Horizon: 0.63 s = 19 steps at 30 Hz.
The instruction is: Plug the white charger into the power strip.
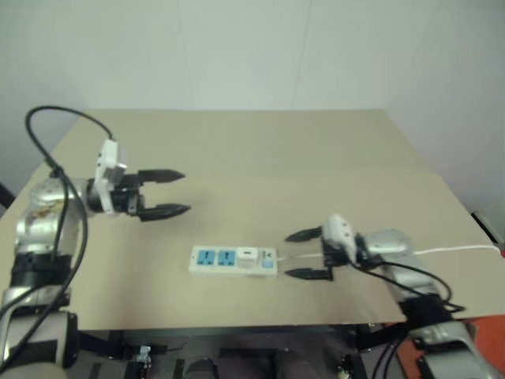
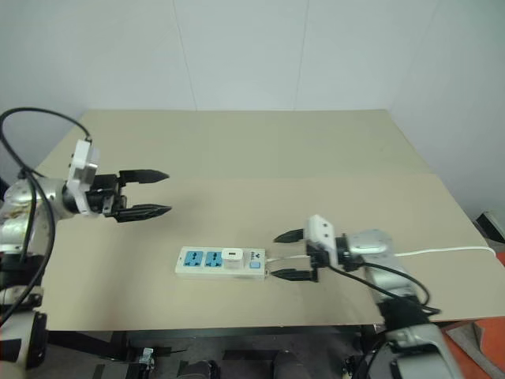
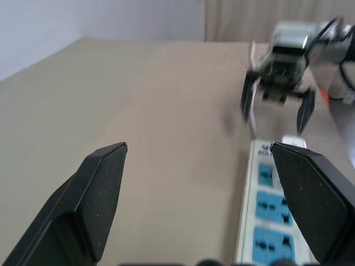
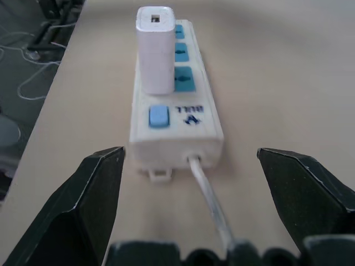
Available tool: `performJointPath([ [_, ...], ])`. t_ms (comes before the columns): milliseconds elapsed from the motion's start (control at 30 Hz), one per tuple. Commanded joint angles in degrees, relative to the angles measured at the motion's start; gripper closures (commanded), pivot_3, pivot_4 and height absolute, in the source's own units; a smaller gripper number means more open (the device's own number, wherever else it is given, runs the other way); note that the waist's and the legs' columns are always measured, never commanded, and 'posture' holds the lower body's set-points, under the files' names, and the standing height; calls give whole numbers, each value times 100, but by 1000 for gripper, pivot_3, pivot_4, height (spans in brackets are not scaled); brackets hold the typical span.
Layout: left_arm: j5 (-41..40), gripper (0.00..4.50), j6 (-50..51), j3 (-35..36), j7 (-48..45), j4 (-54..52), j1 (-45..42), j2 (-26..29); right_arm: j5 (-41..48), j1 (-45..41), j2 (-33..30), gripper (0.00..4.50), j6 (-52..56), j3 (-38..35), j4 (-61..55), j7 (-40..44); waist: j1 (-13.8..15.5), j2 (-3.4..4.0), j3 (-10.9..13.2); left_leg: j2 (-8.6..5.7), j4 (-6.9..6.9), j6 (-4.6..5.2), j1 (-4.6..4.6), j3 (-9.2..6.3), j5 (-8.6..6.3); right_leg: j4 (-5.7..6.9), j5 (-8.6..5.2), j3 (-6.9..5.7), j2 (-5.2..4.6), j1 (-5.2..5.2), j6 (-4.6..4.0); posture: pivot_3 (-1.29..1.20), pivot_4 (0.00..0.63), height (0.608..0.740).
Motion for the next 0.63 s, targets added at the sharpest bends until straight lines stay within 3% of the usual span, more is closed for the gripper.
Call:
performJointPath([
  [33,-94,0,57,325,84,-439,345,272,404,158,-489,50,250,-531,-510,32,8,-1,1,0,0,0,4,3,0,1,0,1,-1,2,0,0,150,740],
  [333,-303,0,442,649,328,-1141,1213,523,574,199,-875,50,297,-778,-492,-57,17,-1,2,1,2,0,15,10,1,8,0,7,0,4,0,0,150,740],
  [633,-383,0,626,610,409,-1262,1248,518,566,222,-823,50,269,-697,-479,-86,101,0,2,1,2,0,8,10,0,-2,0,5,-1,2,1,0,150,740],
])
